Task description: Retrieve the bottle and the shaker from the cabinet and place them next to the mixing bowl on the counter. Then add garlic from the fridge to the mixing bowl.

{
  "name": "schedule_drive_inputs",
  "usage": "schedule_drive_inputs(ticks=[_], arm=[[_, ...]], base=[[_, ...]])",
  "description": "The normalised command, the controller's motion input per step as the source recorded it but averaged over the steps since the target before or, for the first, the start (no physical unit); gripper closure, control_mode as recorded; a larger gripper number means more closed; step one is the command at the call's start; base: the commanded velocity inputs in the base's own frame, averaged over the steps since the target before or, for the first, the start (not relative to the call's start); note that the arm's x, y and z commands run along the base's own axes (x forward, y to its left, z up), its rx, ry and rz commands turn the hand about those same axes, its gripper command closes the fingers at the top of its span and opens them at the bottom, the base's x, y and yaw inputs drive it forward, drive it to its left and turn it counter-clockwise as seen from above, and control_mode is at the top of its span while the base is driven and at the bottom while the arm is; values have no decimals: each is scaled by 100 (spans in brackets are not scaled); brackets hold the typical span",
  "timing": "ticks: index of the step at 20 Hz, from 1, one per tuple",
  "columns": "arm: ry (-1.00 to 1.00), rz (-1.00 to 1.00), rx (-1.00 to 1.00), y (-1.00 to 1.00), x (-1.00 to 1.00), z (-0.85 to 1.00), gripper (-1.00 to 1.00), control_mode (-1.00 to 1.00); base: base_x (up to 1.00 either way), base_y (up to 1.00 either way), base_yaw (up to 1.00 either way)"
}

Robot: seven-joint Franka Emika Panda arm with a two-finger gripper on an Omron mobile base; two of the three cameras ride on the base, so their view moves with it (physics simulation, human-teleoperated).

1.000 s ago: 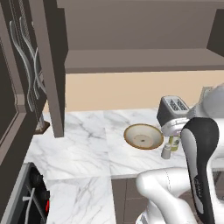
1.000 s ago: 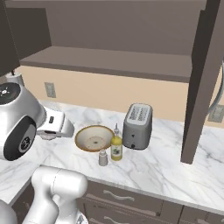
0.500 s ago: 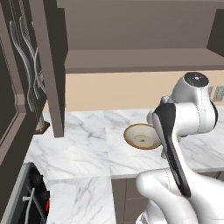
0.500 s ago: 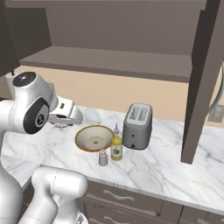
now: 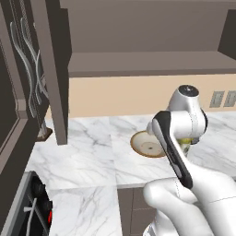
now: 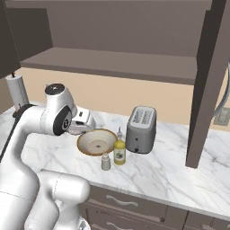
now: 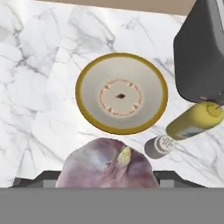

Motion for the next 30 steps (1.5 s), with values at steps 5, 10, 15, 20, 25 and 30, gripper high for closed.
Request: schedule_drive_inputs(ticks=[5, 10, 15, 20, 25, 30], arm=[[19, 3, 0, 0, 60, -75, 100, -100], [10, 0, 0, 0, 39, -30, 100, -100], [3, 0, 0, 0, 62, -12, 100, -100], [0, 0, 0, -3, 43, -25, 100, -100], [0, 0, 0, -8, 8, -63, 100, -100], [0, 0, 0, -13, 17, -64, 100, -100]], base=[[0, 0, 0], [0, 0, 0], [0, 0, 0], [0, 0, 0], [0, 0, 0], [0, 0, 0]])
